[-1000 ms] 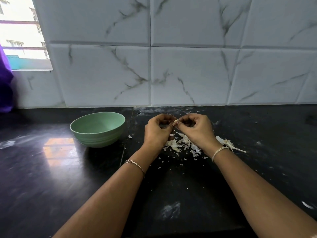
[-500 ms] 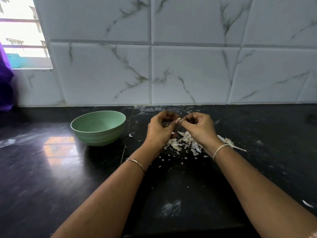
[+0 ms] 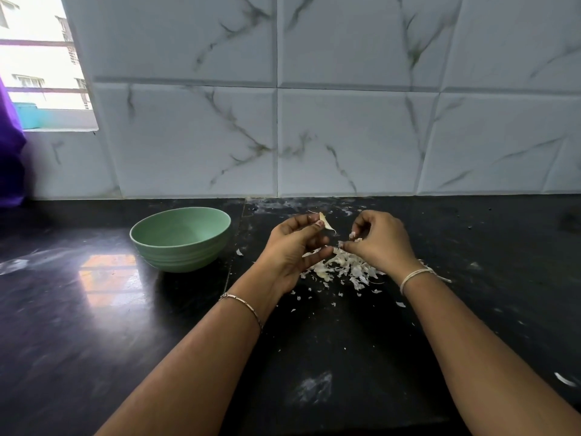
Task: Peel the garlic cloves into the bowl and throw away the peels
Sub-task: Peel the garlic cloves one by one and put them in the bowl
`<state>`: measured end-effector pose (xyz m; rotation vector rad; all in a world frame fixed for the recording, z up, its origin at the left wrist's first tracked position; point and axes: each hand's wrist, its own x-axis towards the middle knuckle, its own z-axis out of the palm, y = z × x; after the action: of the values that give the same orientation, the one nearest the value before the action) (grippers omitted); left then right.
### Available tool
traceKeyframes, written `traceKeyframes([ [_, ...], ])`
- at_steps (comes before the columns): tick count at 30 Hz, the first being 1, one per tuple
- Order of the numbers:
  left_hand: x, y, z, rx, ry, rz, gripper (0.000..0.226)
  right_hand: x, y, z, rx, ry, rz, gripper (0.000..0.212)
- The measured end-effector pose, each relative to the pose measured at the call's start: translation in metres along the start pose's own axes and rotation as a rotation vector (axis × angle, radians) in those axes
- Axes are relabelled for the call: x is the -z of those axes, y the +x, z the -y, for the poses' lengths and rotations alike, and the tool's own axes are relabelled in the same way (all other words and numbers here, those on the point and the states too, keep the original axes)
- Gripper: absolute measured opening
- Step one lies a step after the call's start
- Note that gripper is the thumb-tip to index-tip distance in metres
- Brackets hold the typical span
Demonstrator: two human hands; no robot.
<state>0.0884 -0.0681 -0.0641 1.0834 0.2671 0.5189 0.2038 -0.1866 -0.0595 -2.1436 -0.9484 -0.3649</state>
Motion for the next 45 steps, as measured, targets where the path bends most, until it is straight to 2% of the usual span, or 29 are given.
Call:
traceKeyframes([
  [6, 0.001, 0.001, -0.002, 0.035, -0.03, -0.056, 0.01, -0.004, 0.001, -0.001, 0.037, 0.129, 0.01, 0.019],
  [10, 0.002, 0.002, -0.001, 0.031, -0.014, -0.077, 0.012, -0.002, -0.002, 0.006, 0.07, 0.217, 0.071, 0.008],
  [12, 0.003, 0.003, 0.0, 0.018, 0.017, -0.077, 0.009, -0.001, -0.004, 0.012, 0.113, 0.22, 0.06, 0.012],
  [14, 0.004, 0.003, 0.002, 0.002, 0.048, -0.065, 0.008, 0.0, -0.005, 0.014, 0.144, 0.227, 0.035, 0.006],
  [18, 0.006, 0.004, 0.004, -0.027, 0.047, -0.08, 0.015, -0.001, -0.005, 0.013, 0.184, 0.161, 0.019, 0.008],
  [23, 0.005, 0.003, 0.002, -0.064, 0.038, -0.11, 0.012, 0.001, -0.008, 0.015, 0.205, 0.039, 0.012, 0.0],
  [30, 0.005, 0.004, 0.001, -0.157, 0.238, -0.187, 0.01, -0.001, -0.011, 0.02, 0.194, -0.007, 0.045, 0.012],
  [36, 0.007, 0.005, 0.001, -0.2, 0.348, -0.171, 0.009, -0.001, -0.011, 0.019, 0.215, -0.031, 0.054, 0.011],
  [40, 0.008, 0.005, 0.002, -0.245, 0.383, -0.132, 0.008, -0.003, -0.008, 0.017, 0.151, 0.089, 0.066, 0.01],
  [45, 0.004, 0.007, 0.004, -0.277, 0.297, -0.101, 0.012, -0.006, -0.007, 0.019, 0.056, 0.322, 0.121, 0.013],
])
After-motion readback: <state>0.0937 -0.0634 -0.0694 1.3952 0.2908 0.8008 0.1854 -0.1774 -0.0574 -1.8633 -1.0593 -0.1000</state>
